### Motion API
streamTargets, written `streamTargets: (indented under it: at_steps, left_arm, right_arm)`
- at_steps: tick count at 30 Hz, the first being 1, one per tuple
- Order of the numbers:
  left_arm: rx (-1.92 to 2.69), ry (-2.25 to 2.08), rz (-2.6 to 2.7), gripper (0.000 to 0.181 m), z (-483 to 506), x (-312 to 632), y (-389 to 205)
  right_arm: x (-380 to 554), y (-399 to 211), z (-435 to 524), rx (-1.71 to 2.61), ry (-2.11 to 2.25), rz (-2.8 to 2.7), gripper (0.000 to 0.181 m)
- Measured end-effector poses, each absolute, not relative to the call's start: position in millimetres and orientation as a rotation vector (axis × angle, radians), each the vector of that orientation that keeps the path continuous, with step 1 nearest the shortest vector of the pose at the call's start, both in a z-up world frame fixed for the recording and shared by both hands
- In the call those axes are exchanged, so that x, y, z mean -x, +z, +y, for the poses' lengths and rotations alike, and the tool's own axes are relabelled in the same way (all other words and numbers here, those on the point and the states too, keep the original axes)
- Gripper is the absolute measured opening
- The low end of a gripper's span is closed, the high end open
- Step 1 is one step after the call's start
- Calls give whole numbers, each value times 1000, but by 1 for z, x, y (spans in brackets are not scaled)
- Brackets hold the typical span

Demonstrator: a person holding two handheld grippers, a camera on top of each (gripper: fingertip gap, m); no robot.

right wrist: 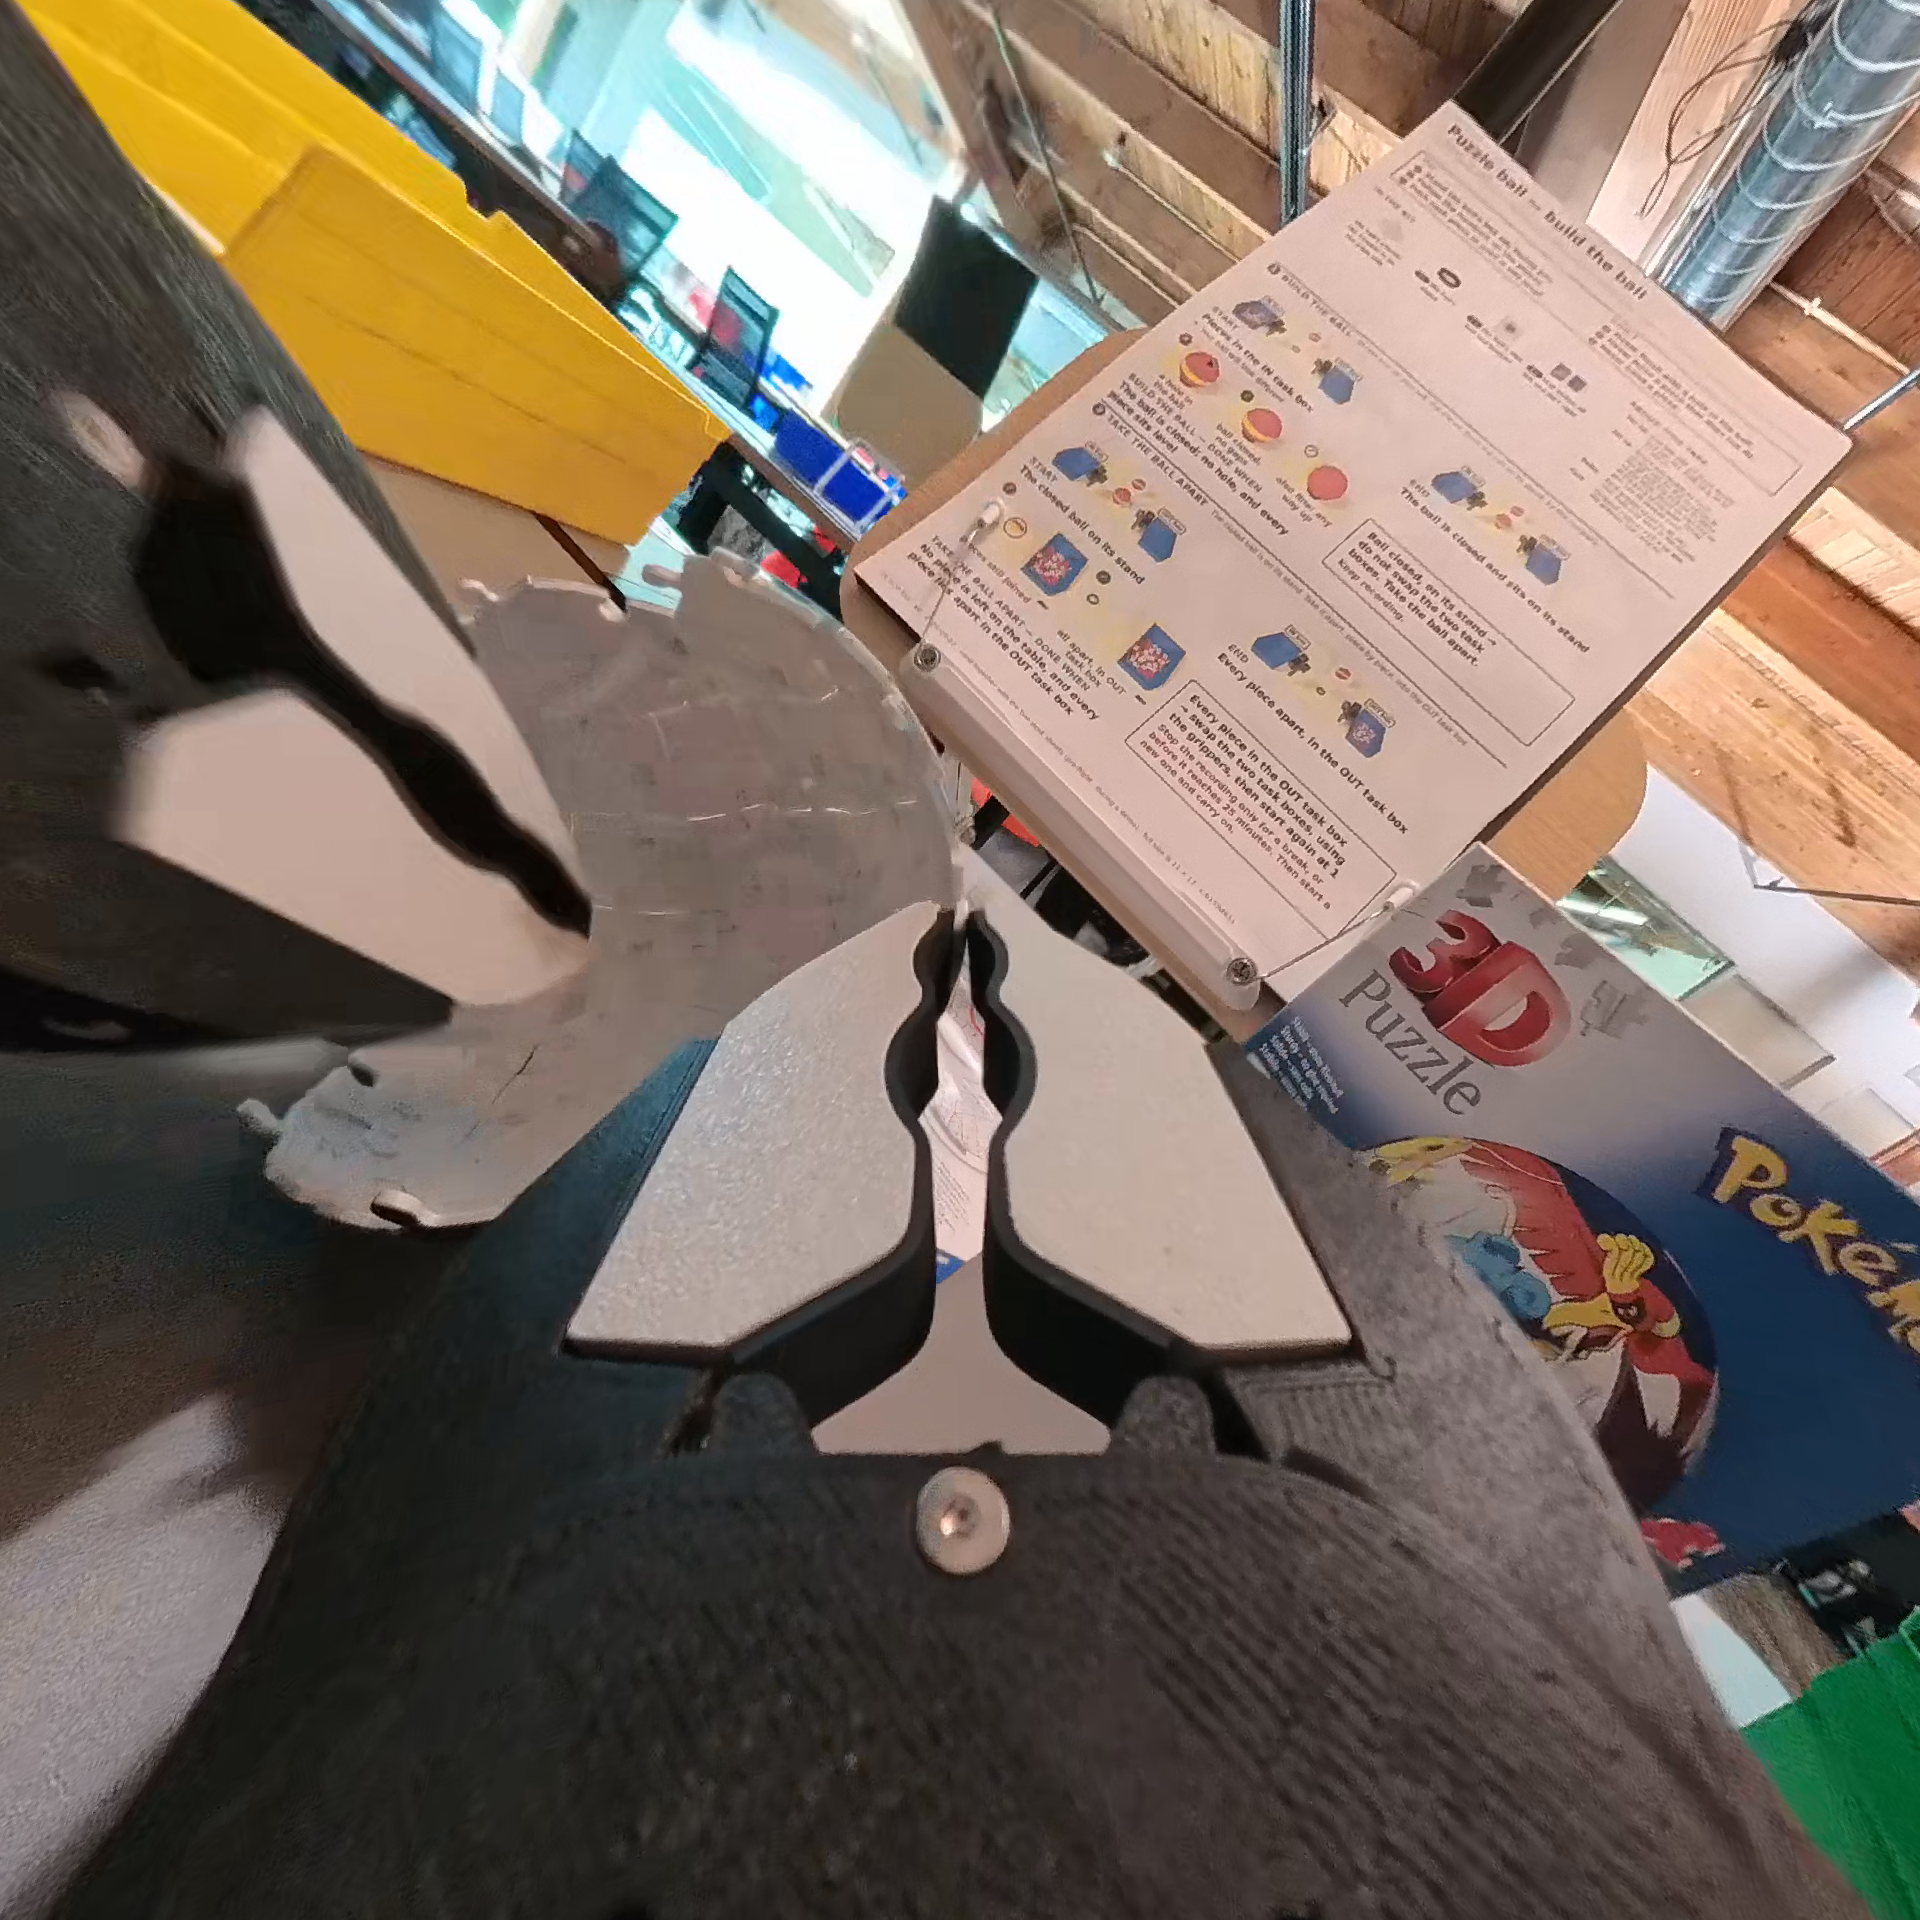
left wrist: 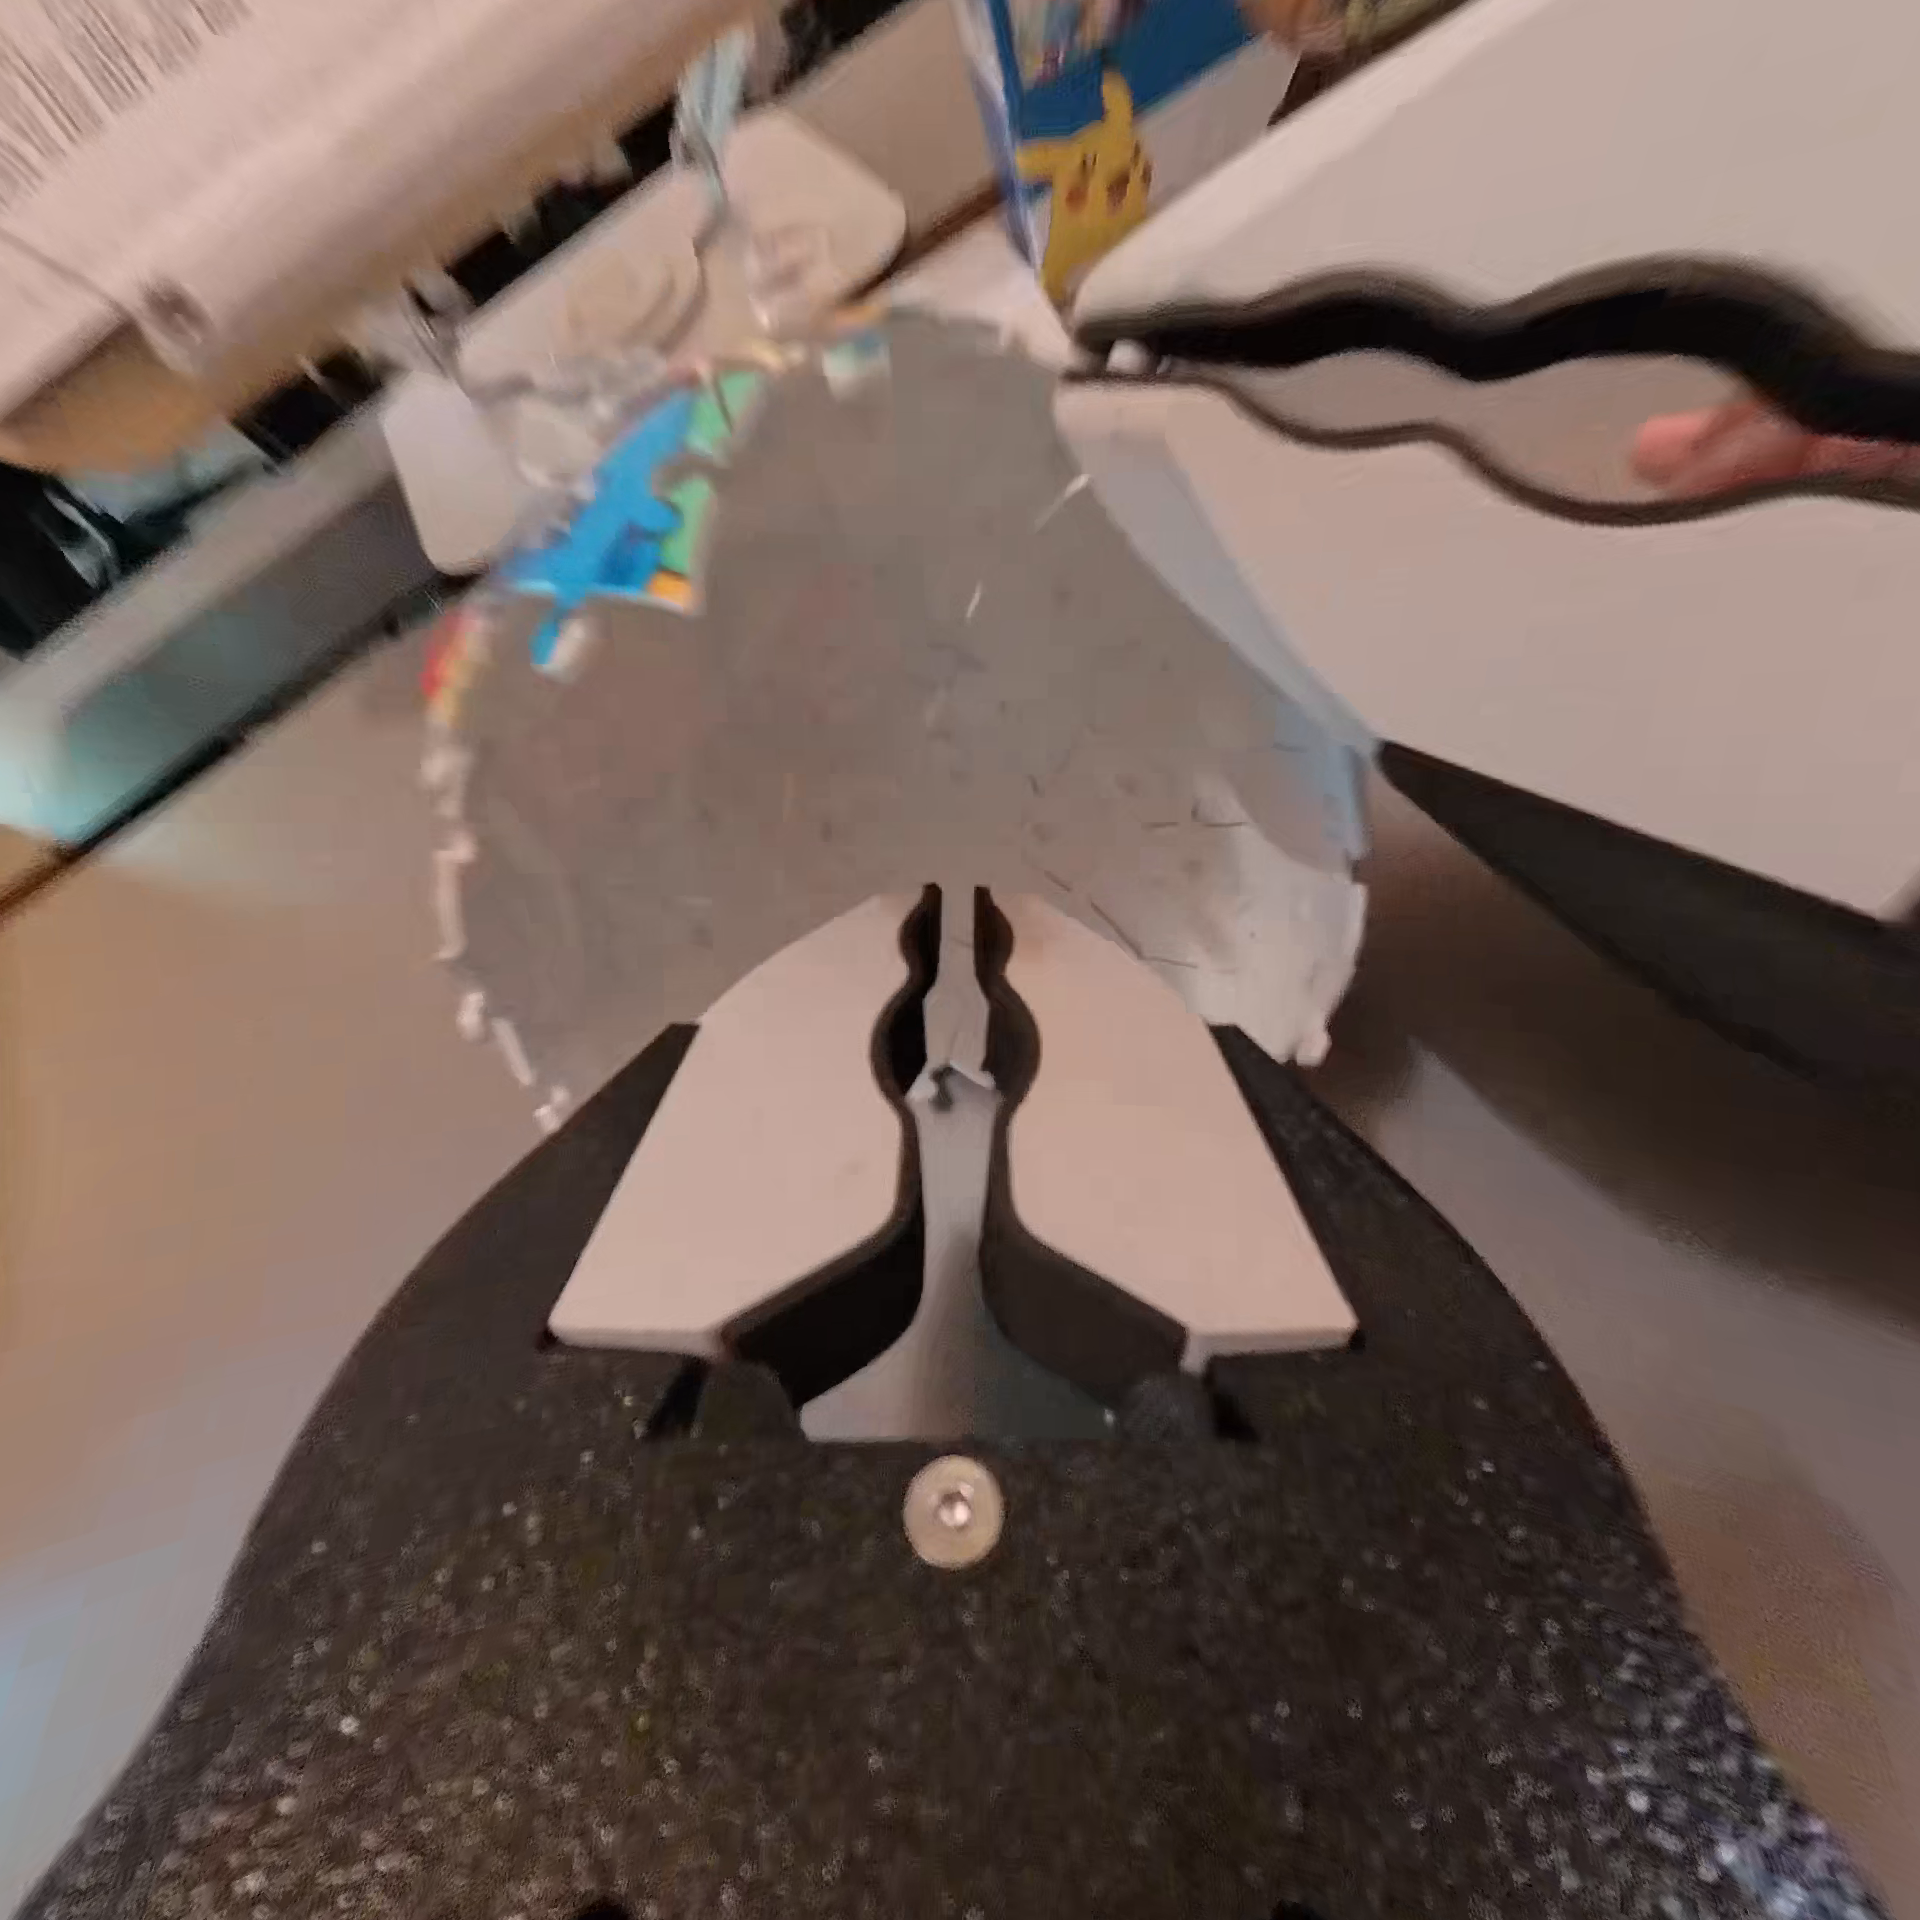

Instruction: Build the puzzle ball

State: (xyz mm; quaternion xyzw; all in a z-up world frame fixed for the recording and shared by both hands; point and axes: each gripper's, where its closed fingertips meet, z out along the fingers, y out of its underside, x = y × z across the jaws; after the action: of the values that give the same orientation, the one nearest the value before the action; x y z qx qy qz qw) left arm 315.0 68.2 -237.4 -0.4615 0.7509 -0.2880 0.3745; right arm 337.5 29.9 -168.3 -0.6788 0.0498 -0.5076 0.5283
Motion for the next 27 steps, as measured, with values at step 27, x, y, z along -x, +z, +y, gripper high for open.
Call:
streamTargets:
  at_steps: [27]
  left_arm:
    - [1070, -724, 1887, 24, 146, -305, -195]
  right_arm:
    - [-391, -209, 3, 1907, -744, 643, 5]
